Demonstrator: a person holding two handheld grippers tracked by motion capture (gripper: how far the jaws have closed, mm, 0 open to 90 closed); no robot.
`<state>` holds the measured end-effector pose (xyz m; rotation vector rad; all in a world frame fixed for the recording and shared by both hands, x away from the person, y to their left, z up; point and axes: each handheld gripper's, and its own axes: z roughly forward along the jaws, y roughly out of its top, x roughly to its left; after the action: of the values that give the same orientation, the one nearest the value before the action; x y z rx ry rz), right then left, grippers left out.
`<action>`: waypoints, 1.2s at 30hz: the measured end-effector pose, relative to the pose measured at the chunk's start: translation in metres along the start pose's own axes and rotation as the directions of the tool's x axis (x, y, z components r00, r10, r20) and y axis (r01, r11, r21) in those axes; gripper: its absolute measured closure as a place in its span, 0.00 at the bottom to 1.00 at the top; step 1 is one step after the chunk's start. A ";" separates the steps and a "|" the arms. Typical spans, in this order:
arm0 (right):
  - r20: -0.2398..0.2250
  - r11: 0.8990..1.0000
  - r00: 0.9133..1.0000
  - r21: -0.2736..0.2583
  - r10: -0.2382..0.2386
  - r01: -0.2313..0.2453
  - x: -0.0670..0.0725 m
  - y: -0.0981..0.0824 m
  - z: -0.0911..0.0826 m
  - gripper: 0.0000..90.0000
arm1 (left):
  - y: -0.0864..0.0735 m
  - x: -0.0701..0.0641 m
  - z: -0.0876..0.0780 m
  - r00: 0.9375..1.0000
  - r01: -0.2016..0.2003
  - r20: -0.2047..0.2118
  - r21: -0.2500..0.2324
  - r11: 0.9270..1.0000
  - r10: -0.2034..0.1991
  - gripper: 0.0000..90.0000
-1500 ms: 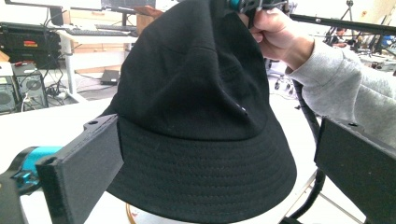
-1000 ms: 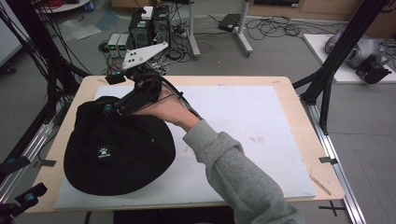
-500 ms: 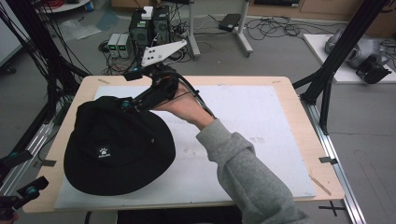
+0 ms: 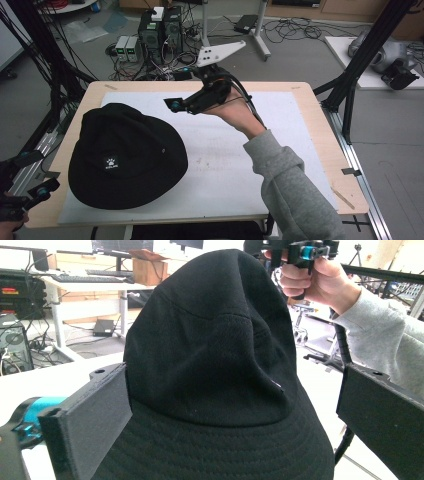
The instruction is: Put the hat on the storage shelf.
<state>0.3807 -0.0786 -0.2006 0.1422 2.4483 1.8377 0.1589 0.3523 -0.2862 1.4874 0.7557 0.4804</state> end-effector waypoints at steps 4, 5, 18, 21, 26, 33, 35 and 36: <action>0.037 1.000 0.999 0.002 0.028 -0.028 -0.004 -0.012 -0.019 0.12 | 0.001 0.003 0.003 1.000 0.000 0.007 -0.007 1.000 0.000 0.02; 0.045 0.999 0.998 0.005 0.033 -0.034 -0.005 -0.014 -0.023 0.12 | 0.002 0.004 0.004 1.000 -0.001 0.008 -0.005 1.000 0.001 0.02; 0.174 0.996 0.981 -0.017 0.090 -0.089 -0.007 -0.065 -0.097 0.12 | 0.004 0.014 0.010 1.000 0.002 -0.006 -0.005 1.000 -0.002 0.02; 0.200 0.994 0.974 -0.027 0.108 -0.105 -0.005 -0.077 -0.114 0.12 | 0.004 0.016 0.013 1.000 0.000 -0.001 -0.002 1.000 0.000 0.02; 0.264 0.991 0.955 -0.020 0.132 -0.132 0.001 -0.097 -0.140 0.12 | 0.005 0.019 0.016 1.000 -0.001 0.000 0.002 1.000 0.001 0.02; 0.315 0.988 0.937 -0.033 0.152 -0.149 0.006 -0.120 -0.162 0.12 | 0.005 0.024 0.020 1.000 -0.003 0.010 -0.001 1.000 0.003 0.02; 0.345 0.987 0.925 -0.044 0.160 -0.154 0.009 -0.125 -0.169 0.12 | 0.004 0.024 0.021 1.000 -0.006 0.020 0.001 1.000 0.006 0.02; 0.363 0.988 0.919 -0.042 0.156 -0.151 0.010 -0.126 -0.171 0.12 | 0.005 0.024 0.022 1.000 -0.010 0.021 0.004 1.000 0.010 0.02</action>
<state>0.3467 -0.2757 -0.2742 0.6330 2.2174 1.6958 0.1918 0.3545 -0.2870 1.4988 0.7337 0.4699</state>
